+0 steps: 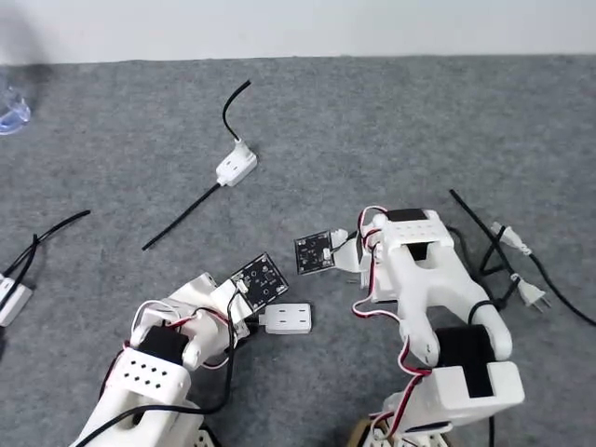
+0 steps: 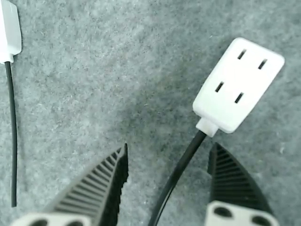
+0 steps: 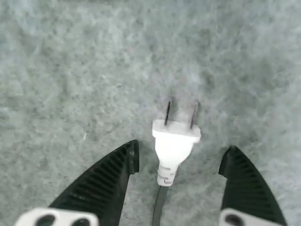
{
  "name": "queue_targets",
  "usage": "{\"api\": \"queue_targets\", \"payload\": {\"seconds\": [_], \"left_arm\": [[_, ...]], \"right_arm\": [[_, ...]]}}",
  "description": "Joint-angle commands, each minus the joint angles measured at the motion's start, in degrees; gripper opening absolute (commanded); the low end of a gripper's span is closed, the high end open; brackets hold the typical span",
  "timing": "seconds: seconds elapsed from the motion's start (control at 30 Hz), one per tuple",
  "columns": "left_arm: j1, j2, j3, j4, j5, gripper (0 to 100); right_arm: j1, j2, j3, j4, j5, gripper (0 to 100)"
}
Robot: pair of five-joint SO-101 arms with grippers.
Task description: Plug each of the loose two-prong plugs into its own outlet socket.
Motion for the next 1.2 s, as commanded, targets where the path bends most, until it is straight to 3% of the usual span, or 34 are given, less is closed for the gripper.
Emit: {"api": "queue_targets", "payload": {"seconds": [0.0, 0.17, 0.37, 0.47, 0.7, 0.87, 1.17], "left_arm": [[0.09, -0.26, -0.22, -1.32, 0.44, 26], [0.09, -0.26, -0.22, -1.32, 0.44, 26], [0.09, -0.26, -0.22, -1.32, 0.44, 26], [0.09, -0.26, -0.22, -1.32, 0.44, 26], [0.09, -0.26, -0.22, -1.41, 0.97, 26], [0.0, -0.35, -0.22, -5.1, 10.64, 26], [2.11, -0.26, 0.57, -23.21, 35.96, 26]], "right_arm": [[-1.01, -1.01, -1.93, -0.4, -1.93, 28.8], [-1.45, -0.92, -1.93, -0.84, -3.96, 25.7], [-1.27, -0.92, -1.93, -0.66, -4.04, 0.0], [-1.27, -0.92, -1.93, -0.4, -4.04, 3.8], [-1.27, -1.1, -2.11, 0.31, -5.8, 0.8], [-1.27, -7.16, -1.14, 0.84, -14.59, 0.8], [-6.02, -23.96, 8.97, 0.84, -29.8, 0.8]]}}
